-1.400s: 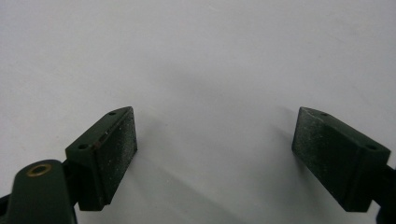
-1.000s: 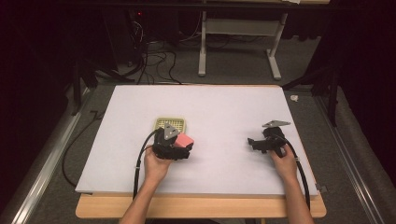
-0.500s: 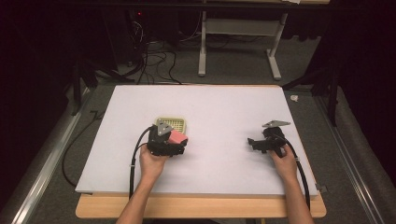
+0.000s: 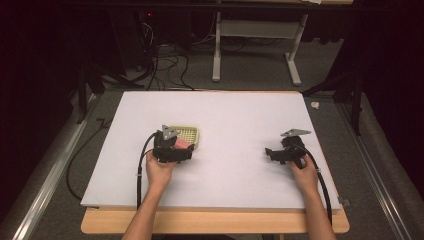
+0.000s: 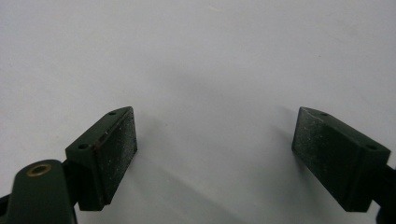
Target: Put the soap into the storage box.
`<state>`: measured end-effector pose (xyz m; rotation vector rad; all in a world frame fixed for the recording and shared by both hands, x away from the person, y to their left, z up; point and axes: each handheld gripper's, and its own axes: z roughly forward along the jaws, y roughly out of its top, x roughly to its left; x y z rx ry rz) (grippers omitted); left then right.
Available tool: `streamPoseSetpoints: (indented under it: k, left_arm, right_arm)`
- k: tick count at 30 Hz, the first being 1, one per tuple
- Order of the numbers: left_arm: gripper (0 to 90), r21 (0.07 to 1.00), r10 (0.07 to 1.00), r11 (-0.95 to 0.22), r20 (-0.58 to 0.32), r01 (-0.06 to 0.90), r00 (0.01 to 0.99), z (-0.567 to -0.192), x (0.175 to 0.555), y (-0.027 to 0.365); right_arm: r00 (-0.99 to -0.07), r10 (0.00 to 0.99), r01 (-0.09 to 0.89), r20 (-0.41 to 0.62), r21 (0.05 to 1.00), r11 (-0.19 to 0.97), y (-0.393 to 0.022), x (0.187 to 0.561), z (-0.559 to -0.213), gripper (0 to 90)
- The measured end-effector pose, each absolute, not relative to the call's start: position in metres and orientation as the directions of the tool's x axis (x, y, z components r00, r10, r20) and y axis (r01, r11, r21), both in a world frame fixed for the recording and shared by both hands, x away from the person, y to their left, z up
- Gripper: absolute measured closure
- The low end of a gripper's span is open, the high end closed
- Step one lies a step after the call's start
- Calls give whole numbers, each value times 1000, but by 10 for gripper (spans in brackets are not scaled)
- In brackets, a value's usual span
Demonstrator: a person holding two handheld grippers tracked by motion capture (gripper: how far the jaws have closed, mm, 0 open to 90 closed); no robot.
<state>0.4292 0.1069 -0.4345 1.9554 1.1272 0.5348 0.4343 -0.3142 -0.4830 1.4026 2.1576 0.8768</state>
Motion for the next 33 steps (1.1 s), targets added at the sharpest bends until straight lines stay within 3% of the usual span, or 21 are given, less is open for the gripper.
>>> streamPoseSetpoints:
  k: [33]
  left_arm:
    - [150, 803, 901, -258, -1, 537, 434, -434, 469, 98]
  right_arm:
    - [-404, 915, 649, -9, 702, 293, -314, 434, -483, 145]
